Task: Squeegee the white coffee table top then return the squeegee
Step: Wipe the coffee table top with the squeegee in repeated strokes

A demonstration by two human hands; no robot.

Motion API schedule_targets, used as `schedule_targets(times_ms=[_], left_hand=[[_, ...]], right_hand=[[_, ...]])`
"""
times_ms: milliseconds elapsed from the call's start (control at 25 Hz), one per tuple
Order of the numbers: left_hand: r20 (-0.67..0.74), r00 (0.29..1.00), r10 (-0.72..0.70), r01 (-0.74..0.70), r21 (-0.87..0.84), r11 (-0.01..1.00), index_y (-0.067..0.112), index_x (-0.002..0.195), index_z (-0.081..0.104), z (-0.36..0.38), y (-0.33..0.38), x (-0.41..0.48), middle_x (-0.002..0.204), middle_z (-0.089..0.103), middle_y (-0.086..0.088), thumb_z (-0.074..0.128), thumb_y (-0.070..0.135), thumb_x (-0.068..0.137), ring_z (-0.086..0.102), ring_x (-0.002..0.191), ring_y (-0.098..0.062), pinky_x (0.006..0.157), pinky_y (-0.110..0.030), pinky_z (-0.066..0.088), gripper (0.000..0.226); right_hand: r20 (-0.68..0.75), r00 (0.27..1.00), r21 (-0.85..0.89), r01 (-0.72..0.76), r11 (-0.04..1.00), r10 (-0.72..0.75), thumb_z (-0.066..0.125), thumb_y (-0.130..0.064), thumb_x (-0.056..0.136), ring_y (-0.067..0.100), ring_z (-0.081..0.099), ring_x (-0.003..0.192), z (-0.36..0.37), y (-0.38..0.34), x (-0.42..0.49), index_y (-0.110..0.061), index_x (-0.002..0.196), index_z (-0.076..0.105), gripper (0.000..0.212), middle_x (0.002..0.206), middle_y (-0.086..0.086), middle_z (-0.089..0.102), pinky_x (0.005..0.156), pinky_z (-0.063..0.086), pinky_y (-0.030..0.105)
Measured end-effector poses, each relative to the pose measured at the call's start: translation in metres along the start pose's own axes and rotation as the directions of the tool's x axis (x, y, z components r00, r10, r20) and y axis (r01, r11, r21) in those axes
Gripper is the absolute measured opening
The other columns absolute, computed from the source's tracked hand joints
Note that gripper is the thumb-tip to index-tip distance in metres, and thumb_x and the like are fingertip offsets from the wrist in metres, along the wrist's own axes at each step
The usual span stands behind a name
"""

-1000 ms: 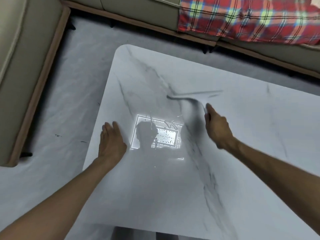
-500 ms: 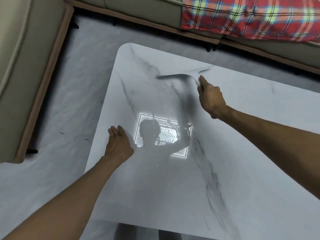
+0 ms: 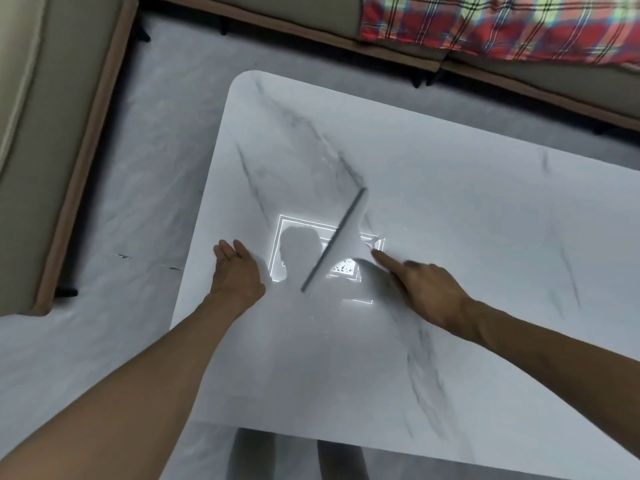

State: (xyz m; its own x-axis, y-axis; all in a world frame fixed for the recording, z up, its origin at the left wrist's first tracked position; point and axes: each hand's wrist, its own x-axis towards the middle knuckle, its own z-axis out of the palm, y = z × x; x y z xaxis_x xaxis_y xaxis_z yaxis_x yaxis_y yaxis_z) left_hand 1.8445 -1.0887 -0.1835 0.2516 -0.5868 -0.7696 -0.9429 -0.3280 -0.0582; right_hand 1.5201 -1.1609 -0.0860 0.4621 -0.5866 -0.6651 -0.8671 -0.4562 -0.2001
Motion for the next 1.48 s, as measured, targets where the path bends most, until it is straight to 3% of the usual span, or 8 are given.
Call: schedule_targets(times_ms=[160, 360, 600, 880, 1080, 1240, 1400, 1480], left_hand=[[0.043, 0.998, -0.051, 0.056, -0.145, 0.988, -0.019, 0.144, -0.005, -0.009, 0.005, -0.005, 0.149, 0.002, -0.046, 0.043, 0.026, 0.094, 0.004, 0.142, -0.055, 0.119, -0.047, 0.013, 0.082], [-0.043, 0.998, -0.051, 0.039, -0.243, 0.969, -0.011, 0.148, 0.001, -0.013, 0.004, -0.022, 0.155, 0.004, -0.037, 0.046, 0.018, 0.094, 0.009, 0.145, -0.048, 0.119, -0.046, 0.019, 0.077], [-0.213, 0.971, -0.103, 0.032, -0.313, 0.949, -0.002, 0.152, 0.005, 0.027, -0.002, -0.061, 0.159, 0.010, -0.023, 0.043, 0.005, 0.093, 0.010, 0.149, -0.032, 0.119, -0.035, 0.017, 0.071], [-0.200, 0.970, -0.139, 0.075, -0.299, 0.951, -0.006, 0.151, 0.004, 0.063, 0.002, -0.084, 0.156, 0.005, -0.032, 0.043, 0.002, 0.089, 0.006, 0.148, -0.040, 0.120, -0.038, 0.021, 0.073], [-0.112, 0.989, -0.093, 0.035, -0.437, 0.899, 0.003, 0.152, 0.011, 0.060, -0.004, -0.097, 0.160, 0.007, -0.020, 0.046, 0.007, 0.092, 0.010, 0.149, -0.031, 0.115, -0.042, 0.030, 0.070], [-0.061, 0.996, -0.058, 0.008, -0.618, 0.786, 0.012, 0.151, 0.021, 0.072, -0.012, -0.129, 0.152, 0.035, -0.011, 0.051, 0.015, 0.092, 0.041, 0.134, -0.031, 0.107, -0.041, 0.040, 0.066], [-0.140, 0.963, -0.228, 0.035, -0.778, 0.627, 0.014, 0.105, 0.059, 0.089, -0.032, -0.157, 0.111, 0.067, -0.010, 0.053, 0.027, 0.096, 0.061, 0.092, -0.024, 0.080, -0.035, 0.052, 0.017], [-0.176, 0.910, -0.374, 0.070, -0.826, 0.559, 0.011, 0.093, 0.063, 0.099, -0.049, -0.164, 0.102, 0.070, -0.011, 0.051, 0.027, 0.096, 0.062, 0.087, -0.026, 0.077, -0.034, 0.050, 0.021]], right_hand=[[0.089, 0.996, -0.120, -0.009, 0.993, 0.020, 0.033, -0.028, 0.101, 0.032, 0.061, 0.082, -0.016, 0.041, -0.050, -0.045, 0.151, 0.011, 0.056, 0.091, 0.005, 0.060, 0.071, 0.047, 0.037], [-0.248, 0.964, 0.203, -0.047, 0.978, 0.097, 0.035, -0.033, 0.102, 0.044, 0.061, 0.100, -0.083, 0.034, 0.028, -0.033, 0.147, 0.034, 0.045, 0.115, 0.021, 0.066, 0.083, 0.050, 0.044], [-0.274, 0.869, 0.530, -0.221, 0.819, 0.412, 0.029, -0.021, 0.096, 0.038, 0.060, 0.075, -0.105, -0.010, 0.143, -0.023, 0.132, 0.040, 0.037, 0.100, 0.022, 0.059, 0.050, 0.041, 0.030], [-0.231, 0.972, 0.223, 0.082, 0.971, -0.029, 0.028, -0.038, 0.095, 0.041, 0.062, 0.078, 0.015, -0.019, 0.028, -0.040, 0.145, 0.029, 0.051, 0.091, 0.018, 0.069, 0.065, 0.045, 0.038], [-0.062, 0.998, 0.058, 0.001, 0.998, 0.003, 0.030, -0.032, 0.100, 0.027, 0.059, 0.077, 0.052, 0.029, -0.061, -0.048, 0.148, 0.022, 0.050, 0.089, 0.001, 0.065, 0.064, 0.044, 0.034], [-0.086, 0.990, 0.031, -0.108, 0.994, 0.111, 0.032, -0.038, 0.100, 0.025, 0.063, 0.084, 0.044, 0.042, -0.112, -0.055, 0.142, 0.029, 0.045, 0.096, -0.003, 0.071, 0.068, 0.048, 0.033], [-0.133, 0.991, 0.079, 0.018, 0.997, -0.007, 0.031, -0.050, 0.099, 0.025, 0.063, 0.096, 0.031, -0.014, -0.105, -0.058, 0.139, 0.027, 0.041, 0.110, -0.006, 0.071, 0.075, 0.049, 0.035], [-0.085, 0.976, -0.016, 0.202, 0.979, -0.202, 0.030, -0.050, 0.099, 0.026, 0.063, 0.100, 0.044, -0.069, -0.078, -0.055, 0.142, 0.027, 0.043, 0.114, -0.004, 0.069, 0.075, 0.046, 0.034]])
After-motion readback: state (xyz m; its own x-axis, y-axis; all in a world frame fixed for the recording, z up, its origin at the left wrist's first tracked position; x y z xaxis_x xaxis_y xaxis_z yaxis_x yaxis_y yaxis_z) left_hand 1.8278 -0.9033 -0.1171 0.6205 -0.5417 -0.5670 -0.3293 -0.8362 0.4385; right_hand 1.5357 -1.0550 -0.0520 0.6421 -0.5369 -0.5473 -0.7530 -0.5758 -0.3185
